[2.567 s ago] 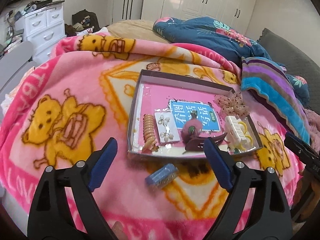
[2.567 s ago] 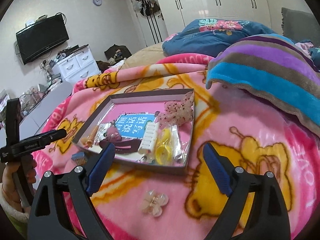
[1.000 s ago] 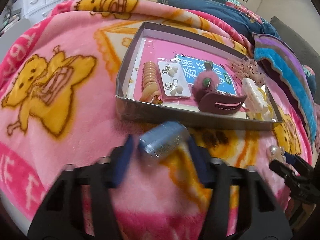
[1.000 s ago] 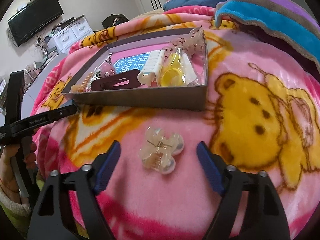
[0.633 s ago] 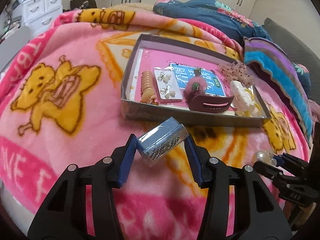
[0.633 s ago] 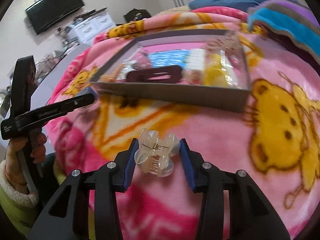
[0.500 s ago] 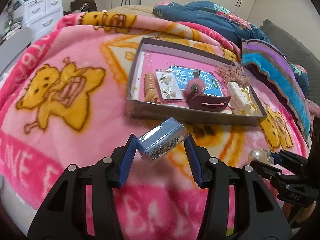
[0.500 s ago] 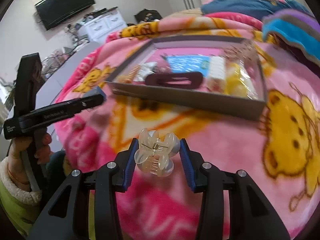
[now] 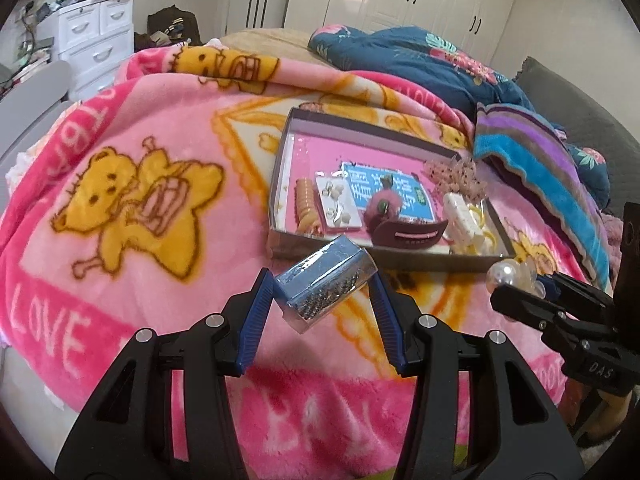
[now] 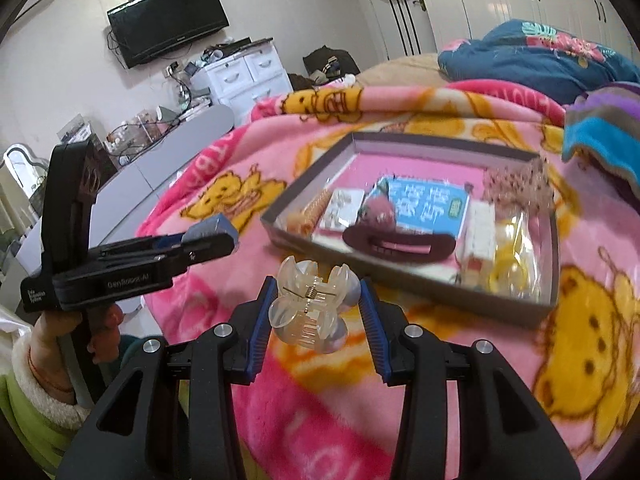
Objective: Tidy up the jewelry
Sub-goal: 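Carry the blue pin box and clear claw clip over the box with both tools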
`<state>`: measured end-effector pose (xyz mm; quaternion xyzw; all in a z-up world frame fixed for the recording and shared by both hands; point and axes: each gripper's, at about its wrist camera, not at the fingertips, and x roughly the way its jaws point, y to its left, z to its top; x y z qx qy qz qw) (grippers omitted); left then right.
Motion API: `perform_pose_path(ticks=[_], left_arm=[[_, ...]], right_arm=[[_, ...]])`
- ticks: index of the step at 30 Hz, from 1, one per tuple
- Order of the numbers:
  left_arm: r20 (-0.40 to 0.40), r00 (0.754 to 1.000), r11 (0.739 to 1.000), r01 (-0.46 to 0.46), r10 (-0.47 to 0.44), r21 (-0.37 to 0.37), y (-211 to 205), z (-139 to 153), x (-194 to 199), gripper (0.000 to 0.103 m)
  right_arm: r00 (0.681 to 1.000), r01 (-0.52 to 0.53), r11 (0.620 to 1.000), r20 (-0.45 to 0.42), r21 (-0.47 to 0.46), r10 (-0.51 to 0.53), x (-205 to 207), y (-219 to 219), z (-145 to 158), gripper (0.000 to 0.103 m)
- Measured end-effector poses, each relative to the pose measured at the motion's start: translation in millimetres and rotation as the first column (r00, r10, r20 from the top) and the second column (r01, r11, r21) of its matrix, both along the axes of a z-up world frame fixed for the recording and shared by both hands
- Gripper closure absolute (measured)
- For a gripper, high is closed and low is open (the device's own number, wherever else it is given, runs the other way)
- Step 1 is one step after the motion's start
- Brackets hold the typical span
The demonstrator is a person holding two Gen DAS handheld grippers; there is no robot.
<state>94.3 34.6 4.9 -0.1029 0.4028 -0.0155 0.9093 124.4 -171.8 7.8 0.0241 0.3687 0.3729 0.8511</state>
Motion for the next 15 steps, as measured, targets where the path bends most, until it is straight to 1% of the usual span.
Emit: perform_pose_path(ticks=[9,15], left_arm=[[0.038,0.999,1.000,-0.009,0.009,-0.003,2.1,17.5,16.8,0.062],[0.046,0.999,1.000,-0.003,0.003,0.008,0.5,23.1,30.5,0.062]], right_arm=[[0.998,0.039,0.999,0.048,0.025,-0.041,21.5,-9.2,17.3,0.063],[0.993,0.093,0.995,0.071,0.032,-0.095,38.6,-24.5,23.3,0.063]])
